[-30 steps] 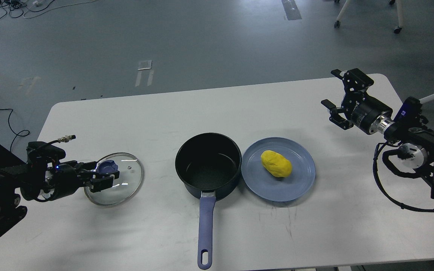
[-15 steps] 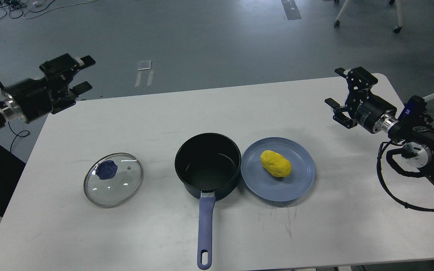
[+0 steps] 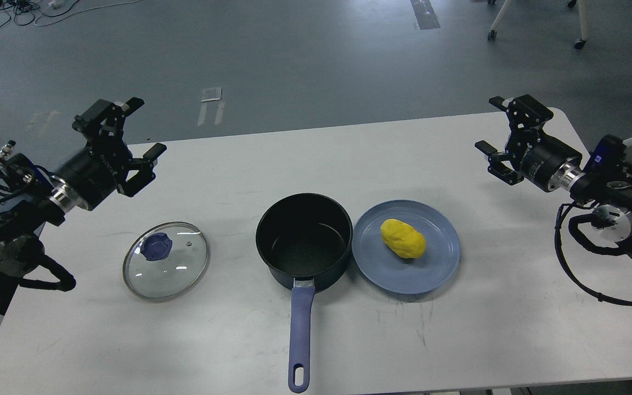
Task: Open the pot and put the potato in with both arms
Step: 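Release the lid and raise the left gripper away from it, then move the right gripper down over the yellow potato and grasp it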
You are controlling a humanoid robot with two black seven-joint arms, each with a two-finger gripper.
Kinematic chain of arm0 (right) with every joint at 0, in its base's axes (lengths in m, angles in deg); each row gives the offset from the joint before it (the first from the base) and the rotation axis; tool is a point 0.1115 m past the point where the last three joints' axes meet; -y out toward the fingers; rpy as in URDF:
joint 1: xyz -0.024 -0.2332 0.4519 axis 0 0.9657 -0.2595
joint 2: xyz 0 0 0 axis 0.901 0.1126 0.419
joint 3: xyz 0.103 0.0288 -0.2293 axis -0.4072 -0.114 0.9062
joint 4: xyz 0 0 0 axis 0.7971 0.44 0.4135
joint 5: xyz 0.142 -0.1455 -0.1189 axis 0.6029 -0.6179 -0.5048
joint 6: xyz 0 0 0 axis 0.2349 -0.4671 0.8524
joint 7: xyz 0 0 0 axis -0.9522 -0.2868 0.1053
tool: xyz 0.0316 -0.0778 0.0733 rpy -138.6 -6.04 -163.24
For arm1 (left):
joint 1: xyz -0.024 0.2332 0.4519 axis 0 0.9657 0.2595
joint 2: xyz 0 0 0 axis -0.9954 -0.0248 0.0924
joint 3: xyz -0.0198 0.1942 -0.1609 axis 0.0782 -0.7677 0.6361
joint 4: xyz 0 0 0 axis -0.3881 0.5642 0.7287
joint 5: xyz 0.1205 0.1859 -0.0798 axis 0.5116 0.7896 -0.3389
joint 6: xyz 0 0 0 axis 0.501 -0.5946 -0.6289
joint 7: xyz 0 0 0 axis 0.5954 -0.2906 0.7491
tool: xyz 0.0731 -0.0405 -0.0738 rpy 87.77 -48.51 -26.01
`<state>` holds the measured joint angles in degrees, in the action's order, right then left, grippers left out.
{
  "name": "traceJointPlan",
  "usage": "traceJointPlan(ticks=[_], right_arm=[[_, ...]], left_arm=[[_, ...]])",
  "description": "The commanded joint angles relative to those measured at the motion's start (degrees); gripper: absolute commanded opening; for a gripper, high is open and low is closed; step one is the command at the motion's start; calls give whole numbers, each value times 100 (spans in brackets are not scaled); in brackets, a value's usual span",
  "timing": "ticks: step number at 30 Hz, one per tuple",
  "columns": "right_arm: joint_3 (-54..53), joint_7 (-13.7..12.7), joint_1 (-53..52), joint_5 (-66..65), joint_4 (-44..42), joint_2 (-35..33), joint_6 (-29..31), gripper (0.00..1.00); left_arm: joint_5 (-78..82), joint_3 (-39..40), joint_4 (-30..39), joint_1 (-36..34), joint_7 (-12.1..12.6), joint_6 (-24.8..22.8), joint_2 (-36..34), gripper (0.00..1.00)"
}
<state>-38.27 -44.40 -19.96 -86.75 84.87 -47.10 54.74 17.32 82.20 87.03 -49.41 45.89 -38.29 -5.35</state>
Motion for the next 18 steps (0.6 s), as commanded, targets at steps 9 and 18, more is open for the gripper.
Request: traceJointPlan(ticks=[9,18], right_arm=[[2506,0,-3077,-2965,1695,-588,0,100],[4133,0,-3818,-4725,2118,563,0,100]], left_arm=[[2,545,-108,217,1,-1,319,98],[20,518,-55,200,1,-1,292,98]])
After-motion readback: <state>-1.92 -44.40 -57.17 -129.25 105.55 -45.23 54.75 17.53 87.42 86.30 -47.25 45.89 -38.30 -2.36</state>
